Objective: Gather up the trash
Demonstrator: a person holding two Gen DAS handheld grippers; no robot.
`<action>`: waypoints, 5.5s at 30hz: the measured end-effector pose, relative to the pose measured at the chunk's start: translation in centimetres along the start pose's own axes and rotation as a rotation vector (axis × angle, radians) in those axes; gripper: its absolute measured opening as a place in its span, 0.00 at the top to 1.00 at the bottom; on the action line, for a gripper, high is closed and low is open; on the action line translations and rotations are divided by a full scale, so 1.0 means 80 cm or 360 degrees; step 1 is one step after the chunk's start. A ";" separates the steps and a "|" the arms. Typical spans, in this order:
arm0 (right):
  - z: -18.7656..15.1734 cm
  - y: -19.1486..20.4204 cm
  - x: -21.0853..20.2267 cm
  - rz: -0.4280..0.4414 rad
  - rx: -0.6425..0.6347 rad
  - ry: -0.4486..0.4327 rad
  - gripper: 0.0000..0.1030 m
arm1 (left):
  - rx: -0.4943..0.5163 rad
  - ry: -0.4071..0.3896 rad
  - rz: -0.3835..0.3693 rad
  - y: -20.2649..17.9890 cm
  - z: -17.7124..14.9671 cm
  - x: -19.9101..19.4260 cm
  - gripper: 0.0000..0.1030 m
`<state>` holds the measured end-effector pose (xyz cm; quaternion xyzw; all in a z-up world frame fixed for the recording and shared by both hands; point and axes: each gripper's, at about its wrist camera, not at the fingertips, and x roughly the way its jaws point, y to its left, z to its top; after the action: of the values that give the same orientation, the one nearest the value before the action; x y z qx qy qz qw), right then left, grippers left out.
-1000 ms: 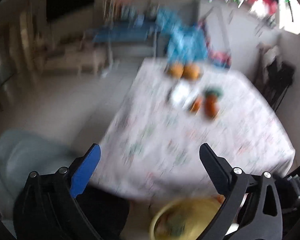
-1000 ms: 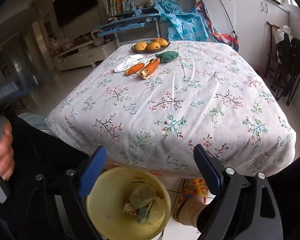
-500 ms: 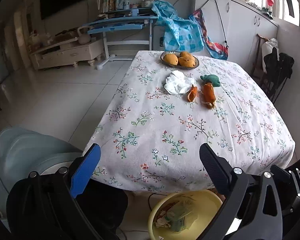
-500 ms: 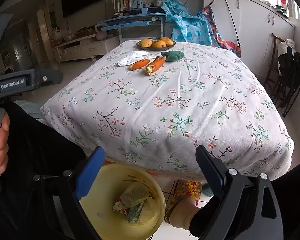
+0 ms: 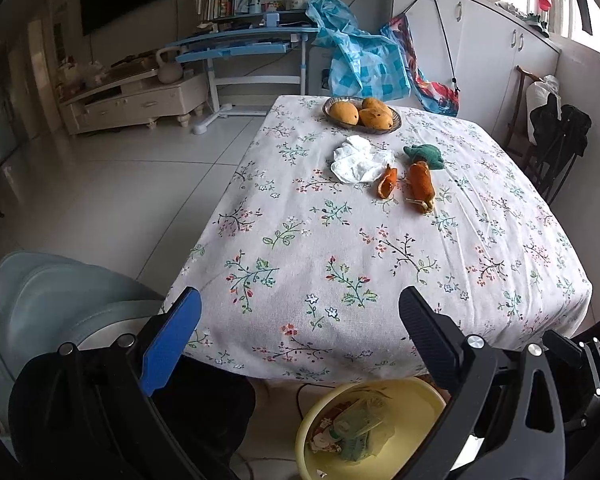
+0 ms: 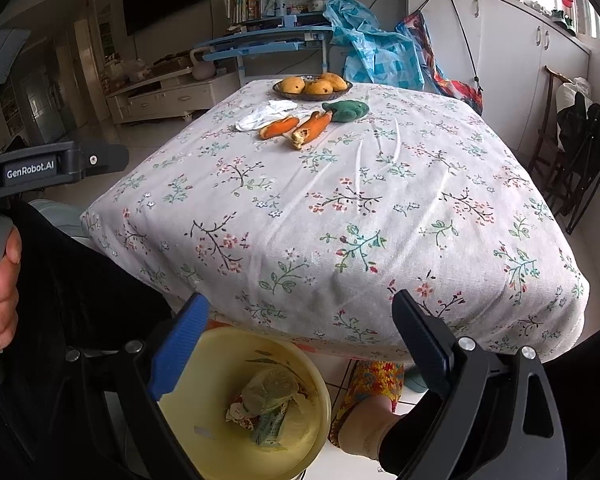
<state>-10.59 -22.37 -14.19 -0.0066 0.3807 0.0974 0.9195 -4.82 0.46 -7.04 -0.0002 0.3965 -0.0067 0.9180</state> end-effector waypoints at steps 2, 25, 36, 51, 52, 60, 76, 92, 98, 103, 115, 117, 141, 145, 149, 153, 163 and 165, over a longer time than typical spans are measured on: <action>0.000 0.000 0.000 0.0000 0.0001 0.0001 0.13 | -0.0003 0.0005 -0.0001 0.000 0.000 0.002 0.07; 0.001 0.002 0.001 0.0008 -0.0003 0.0008 0.13 | 0.0007 0.0021 0.0012 0.000 -0.001 0.007 0.07; 0.000 0.002 0.002 0.0007 -0.0003 0.0009 0.13 | 0.0008 0.0022 0.0013 -0.001 -0.001 0.007 0.07; 0.000 0.002 0.002 0.0008 -0.0004 0.0012 0.13 | 0.0010 0.0026 0.0015 -0.001 -0.004 0.009 0.07; 0.000 0.003 0.003 0.0009 -0.0005 0.0014 0.13 | 0.0011 0.0026 0.0015 -0.001 -0.004 0.009 0.07; -0.001 0.003 0.003 0.0009 -0.0006 0.0012 0.13 | 0.0012 0.0027 0.0016 -0.002 -0.003 0.009 0.07; -0.001 0.004 0.003 0.0009 -0.0005 0.0010 0.13 | 0.0019 0.0033 0.0017 -0.001 -0.007 0.010 0.07; -0.001 0.003 0.002 0.0010 -0.0005 0.0009 0.13 | 0.0026 0.0037 0.0019 -0.002 -0.010 0.012 0.07; -0.001 0.003 0.002 0.0010 -0.0005 0.0008 0.13 | 0.0027 0.0038 0.0020 -0.002 -0.010 0.012 0.07; -0.001 0.004 0.002 0.0010 -0.0005 0.0009 0.13 | 0.0029 0.0040 0.0020 -0.002 -0.011 0.012 0.07; -0.001 0.004 0.003 0.0010 -0.0004 0.0010 0.13 | 0.0033 0.0043 0.0021 -0.003 -0.012 0.013 0.07; -0.001 0.004 0.003 0.0009 -0.0005 0.0009 0.13 | 0.0033 0.0044 0.0021 -0.003 -0.011 0.013 0.07; -0.003 0.007 0.004 0.0014 -0.0015 0.0016 0.13 | 0.0040 0.0050 0.0023 -0.005 -0.011 0.014 0.07; -0.003 0.007 0.004 0.0014 -0.0015 0.0015 0.13 | 0.0040 0.0051 0.0023 -0.005 -0.011 0.014 0.07; -0.003 0.007 0.004 0.0014 -0.0014 0.0015 0.13 | 0.0042 0.0051 0.0024 -0.005 -0.011 0.014 0.07; -0.003 0.007 0.004 0.0015 -0.0016 0.0016 0.13 | 0.0042 0.0052 0.0024 -0.005 -0.011 0.014 0.07; -0.003 0.007 0.004 0.0014 -0.0015 0.0016 0.13 | 0.0043 0.0054 0.0024 -0.005 -0.011 0.014 0.07; -0.003 0.007 0.004 0.0014 -0.0015 0.0015 0.13 | 0.0042 0.0055 0.0024 -0.004 -0.012 0.014 0.07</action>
<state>-10.60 -21.78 -14.56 -0.0098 0.3845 0.1032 0.9173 -4.78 0.12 -8.53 0.0151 0.4120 -0.0049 0.9110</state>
